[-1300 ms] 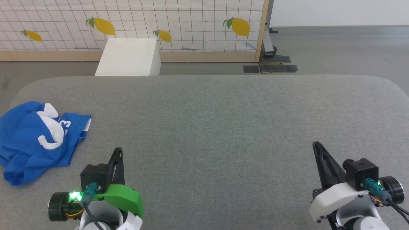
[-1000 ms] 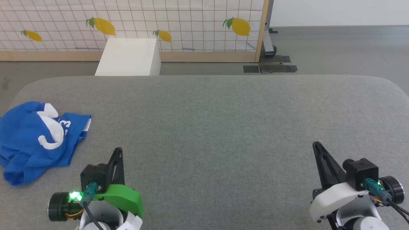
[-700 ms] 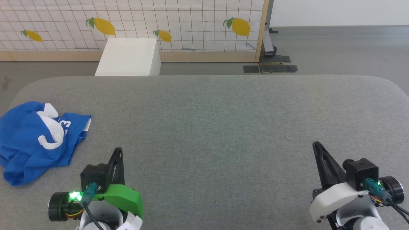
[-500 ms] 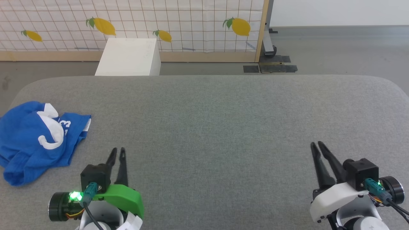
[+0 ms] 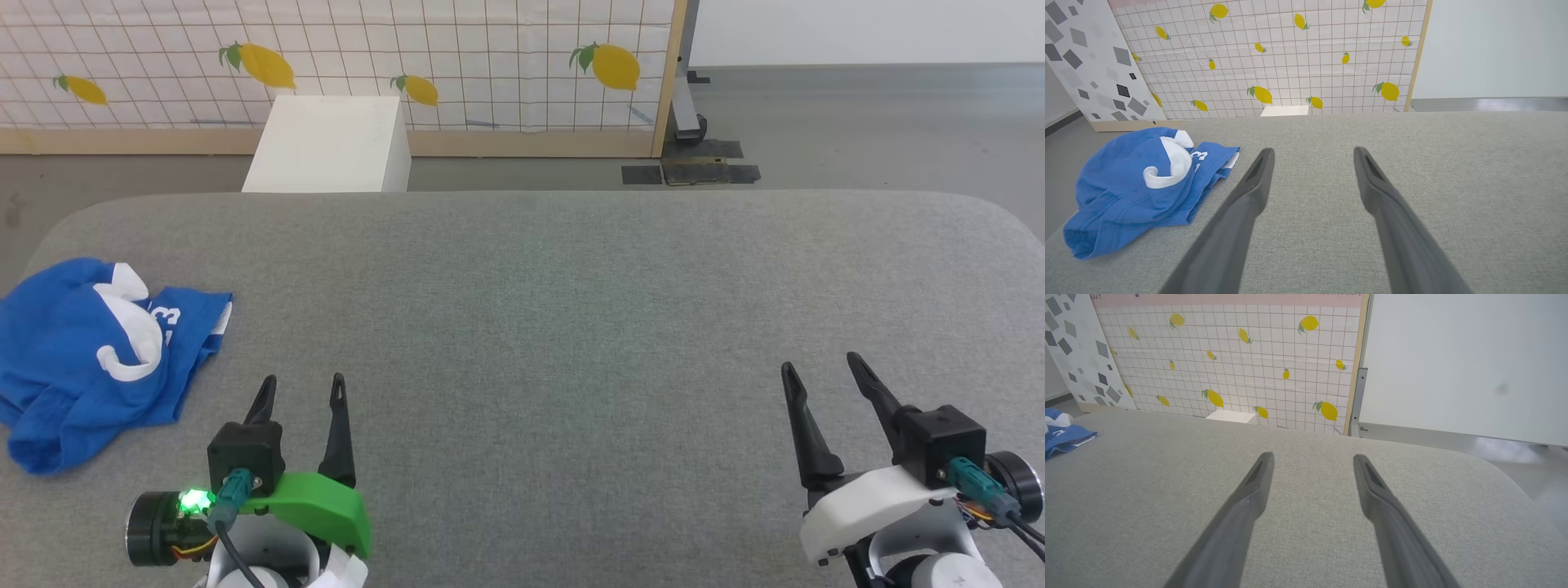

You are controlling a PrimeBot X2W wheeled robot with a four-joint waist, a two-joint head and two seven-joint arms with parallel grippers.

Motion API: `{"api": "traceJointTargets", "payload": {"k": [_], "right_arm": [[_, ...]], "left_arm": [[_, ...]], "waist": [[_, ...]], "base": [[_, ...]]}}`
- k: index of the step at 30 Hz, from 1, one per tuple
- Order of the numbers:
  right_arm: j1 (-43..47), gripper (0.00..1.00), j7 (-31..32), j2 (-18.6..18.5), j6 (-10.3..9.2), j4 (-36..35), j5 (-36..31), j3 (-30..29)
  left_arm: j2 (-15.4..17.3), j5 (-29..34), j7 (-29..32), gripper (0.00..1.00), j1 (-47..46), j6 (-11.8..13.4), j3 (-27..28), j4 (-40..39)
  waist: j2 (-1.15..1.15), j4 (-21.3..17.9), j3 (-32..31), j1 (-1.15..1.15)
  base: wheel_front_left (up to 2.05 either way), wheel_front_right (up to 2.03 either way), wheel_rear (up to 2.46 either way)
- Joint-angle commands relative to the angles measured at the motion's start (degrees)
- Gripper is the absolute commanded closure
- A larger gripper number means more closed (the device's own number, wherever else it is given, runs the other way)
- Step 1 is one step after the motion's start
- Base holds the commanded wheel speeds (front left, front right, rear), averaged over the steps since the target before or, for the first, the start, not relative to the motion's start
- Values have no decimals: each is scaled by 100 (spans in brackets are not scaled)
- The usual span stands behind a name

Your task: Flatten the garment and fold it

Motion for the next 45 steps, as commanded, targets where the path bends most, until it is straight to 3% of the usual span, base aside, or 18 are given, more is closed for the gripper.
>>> {"api": "traceJointTargets", "payload": {"k": [1,45], "right_arm": [[7,0,-58,2,-1,-42,86,-24],[114,0,-582,7,-4,-304,738,-210]], "left_arm": [[-4,-31,-57,0,-7,53,-24,-20],[-14,-320,-579,0,-1,357,-242,-106]], "waist": [[0,1,2,0],[0,32,48,0]], "base": [[0,0,0],[0,0,0]]}}
